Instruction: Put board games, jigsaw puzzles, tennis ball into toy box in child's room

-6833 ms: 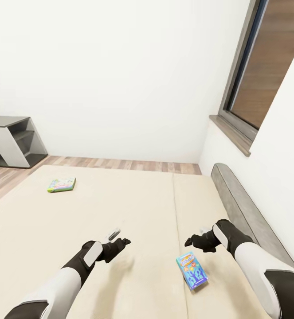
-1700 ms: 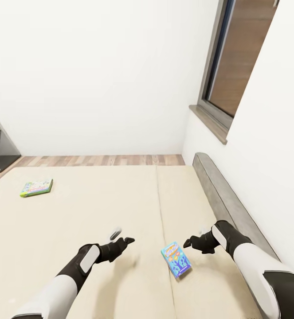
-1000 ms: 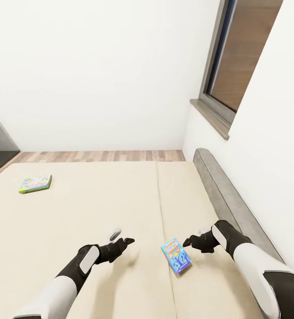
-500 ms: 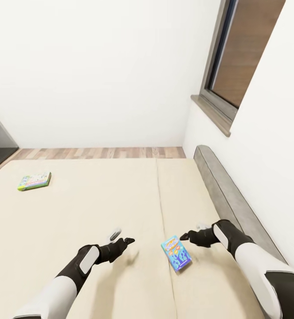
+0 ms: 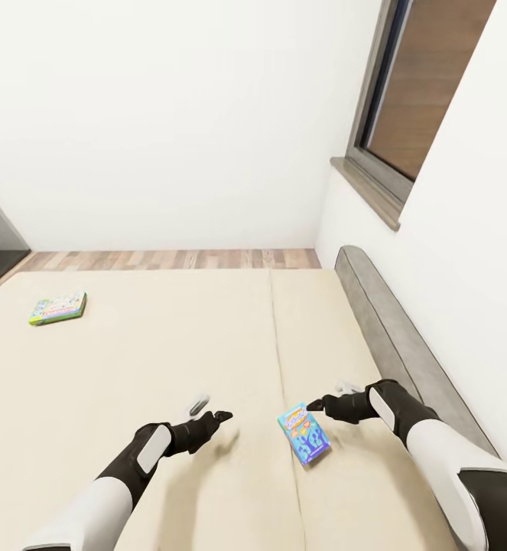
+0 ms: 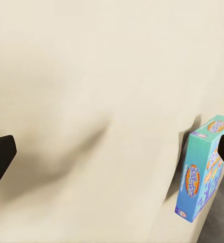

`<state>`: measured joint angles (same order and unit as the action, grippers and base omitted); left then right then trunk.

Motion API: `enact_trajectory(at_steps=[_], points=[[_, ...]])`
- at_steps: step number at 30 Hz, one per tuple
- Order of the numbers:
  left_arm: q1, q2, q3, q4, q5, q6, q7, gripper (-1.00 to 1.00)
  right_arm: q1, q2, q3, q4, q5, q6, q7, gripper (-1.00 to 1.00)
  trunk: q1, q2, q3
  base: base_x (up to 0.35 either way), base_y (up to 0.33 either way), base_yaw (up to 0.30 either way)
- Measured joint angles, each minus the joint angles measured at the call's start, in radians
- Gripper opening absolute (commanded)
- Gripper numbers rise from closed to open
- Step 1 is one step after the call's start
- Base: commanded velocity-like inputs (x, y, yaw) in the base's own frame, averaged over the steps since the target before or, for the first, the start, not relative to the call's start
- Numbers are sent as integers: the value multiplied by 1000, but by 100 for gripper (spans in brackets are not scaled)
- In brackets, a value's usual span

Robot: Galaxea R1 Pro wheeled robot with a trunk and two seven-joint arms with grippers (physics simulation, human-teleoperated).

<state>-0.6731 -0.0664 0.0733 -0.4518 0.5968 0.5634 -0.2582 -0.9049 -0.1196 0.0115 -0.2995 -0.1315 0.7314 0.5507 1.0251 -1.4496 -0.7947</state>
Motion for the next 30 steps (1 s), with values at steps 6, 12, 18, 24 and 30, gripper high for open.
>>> enact_trajectory(at_steps=[6,12,18,24,30], points=[[0,0,0,0,0,0,0,100,0,-2,0,0,1,-3,7,100,0,0,-3,0,0,0],[0,0,-1,0,1,0,0,100,0,-2,0,0,1,-4,9,100,0,0,-4,0,0,0],[0,0,-1,0,1,0,0,100,0,-3,0,0,1,-4,9,100,0,0,-6,0,0,0],[0,0,-1,0,1,0,0,100,0,-3,0,0,1,-4,10,100,0,0,-12,0,0,0],[0,0,-1,0,1,0,-1,100,0,-3,1,0,1,-4,10,100,0,0,-20,0,0,0]])
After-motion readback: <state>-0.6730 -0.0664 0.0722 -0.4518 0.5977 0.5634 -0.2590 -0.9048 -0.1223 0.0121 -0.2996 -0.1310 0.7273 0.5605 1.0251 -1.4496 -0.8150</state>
